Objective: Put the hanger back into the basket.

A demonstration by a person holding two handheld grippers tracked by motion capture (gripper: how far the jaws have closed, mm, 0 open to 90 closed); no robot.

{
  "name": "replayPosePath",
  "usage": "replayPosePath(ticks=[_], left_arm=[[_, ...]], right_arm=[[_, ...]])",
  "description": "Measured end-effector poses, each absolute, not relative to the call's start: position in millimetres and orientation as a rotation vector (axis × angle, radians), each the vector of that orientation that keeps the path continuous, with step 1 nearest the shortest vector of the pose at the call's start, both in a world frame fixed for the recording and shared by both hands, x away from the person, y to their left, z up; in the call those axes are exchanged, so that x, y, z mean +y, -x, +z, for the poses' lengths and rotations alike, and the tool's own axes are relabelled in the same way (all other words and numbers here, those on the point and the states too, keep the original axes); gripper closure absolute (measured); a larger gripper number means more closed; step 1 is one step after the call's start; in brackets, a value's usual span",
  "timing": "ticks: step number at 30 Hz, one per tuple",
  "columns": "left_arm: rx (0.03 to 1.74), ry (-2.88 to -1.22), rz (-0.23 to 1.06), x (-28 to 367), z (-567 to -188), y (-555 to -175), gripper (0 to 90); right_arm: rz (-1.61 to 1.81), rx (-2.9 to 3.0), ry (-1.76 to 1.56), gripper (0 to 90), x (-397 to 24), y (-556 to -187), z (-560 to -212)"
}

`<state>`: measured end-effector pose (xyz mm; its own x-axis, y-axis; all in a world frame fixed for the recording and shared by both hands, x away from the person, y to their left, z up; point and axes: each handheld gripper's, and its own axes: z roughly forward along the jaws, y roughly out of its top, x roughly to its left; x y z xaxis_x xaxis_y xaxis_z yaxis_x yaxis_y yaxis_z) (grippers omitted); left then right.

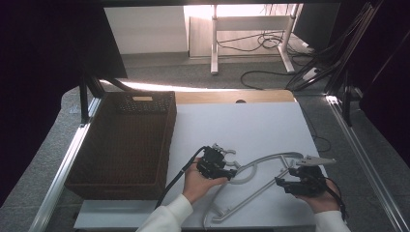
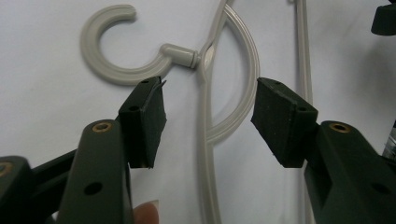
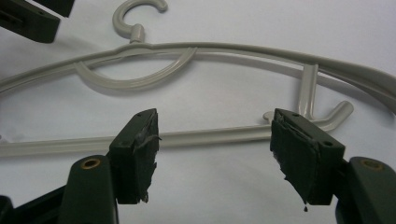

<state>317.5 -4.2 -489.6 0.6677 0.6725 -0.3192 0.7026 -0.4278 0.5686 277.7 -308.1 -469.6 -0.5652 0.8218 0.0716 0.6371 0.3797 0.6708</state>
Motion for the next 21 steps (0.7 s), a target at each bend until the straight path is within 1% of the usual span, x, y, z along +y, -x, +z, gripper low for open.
replayPosePath(ticks=[11, 21], left_arm=[[1.047, -2.238, -0.078, -18.4, -500.7, -322.3, 52.8], [1.059, -2.273, -0.033, -29.8, -509.3, -323.6, 61.7]], right_arm=[[0.960, 2.366, -1.287, 33.3, -308.9, -278.2, -470.3], [0.943, 2.368, -1.296, 33.3, -308.9, -278.5, -470.7]])
